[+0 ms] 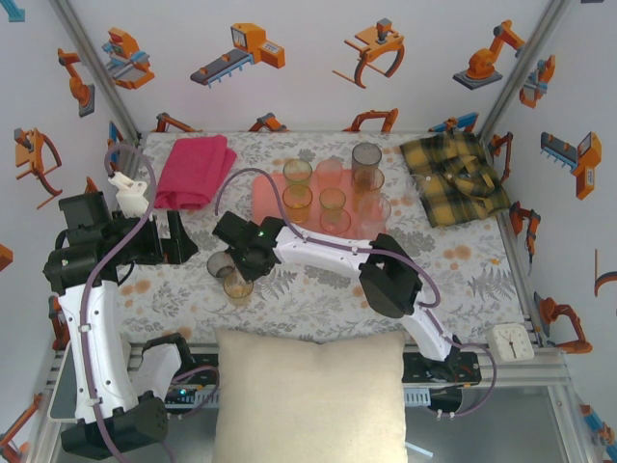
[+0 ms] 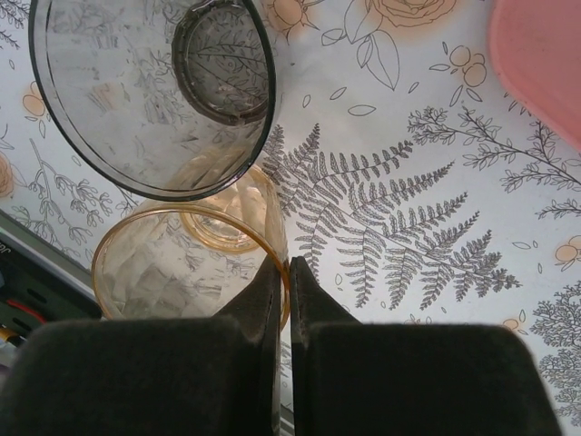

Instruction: Place the glasses into the tray

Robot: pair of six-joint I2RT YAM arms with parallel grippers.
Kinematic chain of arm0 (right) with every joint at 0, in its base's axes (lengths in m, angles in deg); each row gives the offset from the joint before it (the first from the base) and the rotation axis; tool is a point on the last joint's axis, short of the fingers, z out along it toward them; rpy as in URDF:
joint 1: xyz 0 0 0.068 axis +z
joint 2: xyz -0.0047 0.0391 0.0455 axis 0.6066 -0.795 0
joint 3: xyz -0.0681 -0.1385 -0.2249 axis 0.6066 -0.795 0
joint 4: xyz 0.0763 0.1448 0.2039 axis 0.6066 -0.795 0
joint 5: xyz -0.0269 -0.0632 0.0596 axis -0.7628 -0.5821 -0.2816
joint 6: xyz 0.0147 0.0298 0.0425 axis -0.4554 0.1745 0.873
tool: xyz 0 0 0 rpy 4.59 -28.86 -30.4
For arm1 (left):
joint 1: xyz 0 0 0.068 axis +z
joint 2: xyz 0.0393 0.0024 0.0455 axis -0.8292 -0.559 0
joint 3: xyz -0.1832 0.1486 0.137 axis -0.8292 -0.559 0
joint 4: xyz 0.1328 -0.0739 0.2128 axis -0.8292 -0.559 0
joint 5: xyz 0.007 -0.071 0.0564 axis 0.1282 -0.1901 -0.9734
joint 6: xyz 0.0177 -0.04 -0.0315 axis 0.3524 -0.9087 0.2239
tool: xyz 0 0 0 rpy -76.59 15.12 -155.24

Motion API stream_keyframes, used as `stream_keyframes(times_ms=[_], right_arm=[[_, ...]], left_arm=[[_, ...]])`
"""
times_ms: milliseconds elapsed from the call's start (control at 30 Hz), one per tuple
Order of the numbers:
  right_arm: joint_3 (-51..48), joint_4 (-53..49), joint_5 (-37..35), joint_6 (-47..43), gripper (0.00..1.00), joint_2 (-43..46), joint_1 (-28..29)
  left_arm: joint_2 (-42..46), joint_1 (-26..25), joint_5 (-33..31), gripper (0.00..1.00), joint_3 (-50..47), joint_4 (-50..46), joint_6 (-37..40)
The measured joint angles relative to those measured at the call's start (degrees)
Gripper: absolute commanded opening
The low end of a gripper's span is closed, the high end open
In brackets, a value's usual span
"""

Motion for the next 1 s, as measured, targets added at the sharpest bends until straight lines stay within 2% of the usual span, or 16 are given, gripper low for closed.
stream_keyframes(times_ms=[533, 1000], right_arm=[[-1.18, -2.23, -1.68, -1.88, 0.03, 4.83, -1.42], [-6.75, -3.96, -5.40, -4.74, 0.03, 12.52, -9.55]], left_arm=[[-0.02, 0.26, 0.04, 0.97, 0.00, 0.26, -0.20], [-0.02, 0.26, 0.04, 0.97, 0.00, 0.26, -0.20]])
